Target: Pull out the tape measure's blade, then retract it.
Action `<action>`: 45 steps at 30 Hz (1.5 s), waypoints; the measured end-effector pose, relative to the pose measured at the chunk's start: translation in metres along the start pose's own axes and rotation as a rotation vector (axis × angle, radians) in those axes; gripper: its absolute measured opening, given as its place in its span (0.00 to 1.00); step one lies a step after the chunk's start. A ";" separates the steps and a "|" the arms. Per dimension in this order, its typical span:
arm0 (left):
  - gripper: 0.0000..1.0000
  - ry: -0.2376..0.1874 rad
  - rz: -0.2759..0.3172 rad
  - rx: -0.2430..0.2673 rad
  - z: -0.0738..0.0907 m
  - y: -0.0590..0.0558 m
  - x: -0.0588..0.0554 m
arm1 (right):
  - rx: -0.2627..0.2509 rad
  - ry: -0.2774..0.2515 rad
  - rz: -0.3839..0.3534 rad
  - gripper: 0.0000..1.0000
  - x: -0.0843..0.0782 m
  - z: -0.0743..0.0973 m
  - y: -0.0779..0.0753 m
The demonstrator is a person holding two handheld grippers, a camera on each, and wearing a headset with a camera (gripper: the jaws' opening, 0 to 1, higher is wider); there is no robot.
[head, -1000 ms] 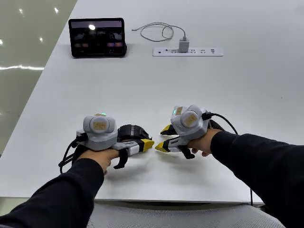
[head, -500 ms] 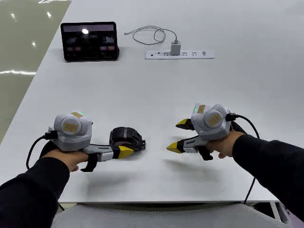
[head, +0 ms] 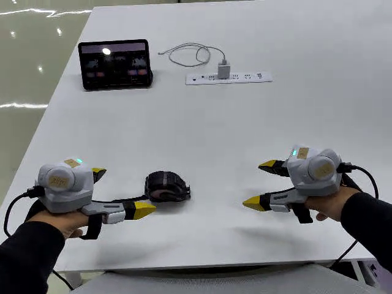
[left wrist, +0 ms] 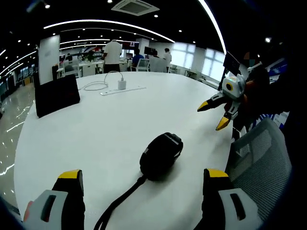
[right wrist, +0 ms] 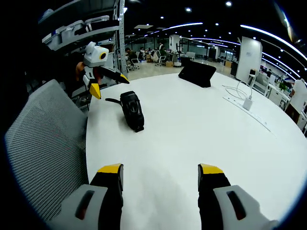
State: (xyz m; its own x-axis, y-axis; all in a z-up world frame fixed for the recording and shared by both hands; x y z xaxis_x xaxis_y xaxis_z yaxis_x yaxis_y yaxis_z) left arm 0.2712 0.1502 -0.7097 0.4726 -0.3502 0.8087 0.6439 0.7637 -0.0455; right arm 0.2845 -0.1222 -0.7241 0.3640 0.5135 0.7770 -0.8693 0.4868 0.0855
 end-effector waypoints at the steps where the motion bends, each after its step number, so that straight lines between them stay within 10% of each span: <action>1: 1.00 -0.003 0.001 0.000 0.002 0.001 0.000 | -0.006 0.002 -0.002 0.60 -0.001 0.002 0.000; 39: 1.00 0.017 0.011 0.045 0.075 0.015 -0.018 | -0.211 0.001 -0.154 0.95 -0.064 0.130 -0.010; 45: 1.00 0.068 0.054 0.097 0.079 0.024 -0.036 | -0.237 0.019 -0.159 1.00 -0.075 0.145 -0.014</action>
State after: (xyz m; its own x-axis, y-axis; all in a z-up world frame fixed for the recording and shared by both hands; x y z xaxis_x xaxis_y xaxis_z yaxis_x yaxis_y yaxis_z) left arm 0.2223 0.2244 -0.6934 0.5466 -0.3410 0.7649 0.5568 0.8302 -0.0278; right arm 0.2209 -0.2705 -0.6933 0.4979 0.4292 0.7536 -0.6990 0.7129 0.0558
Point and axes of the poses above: the centre of the closed fingertips' face, and the gripper's own axes: z roughly backward along the fingers, y roughly to its left, x roughly out of its top, the point moved 1 cm from there along z, roughly backward along the fingers, and after that the axes turned 6 degrees about -z, right-handed, at the moved point
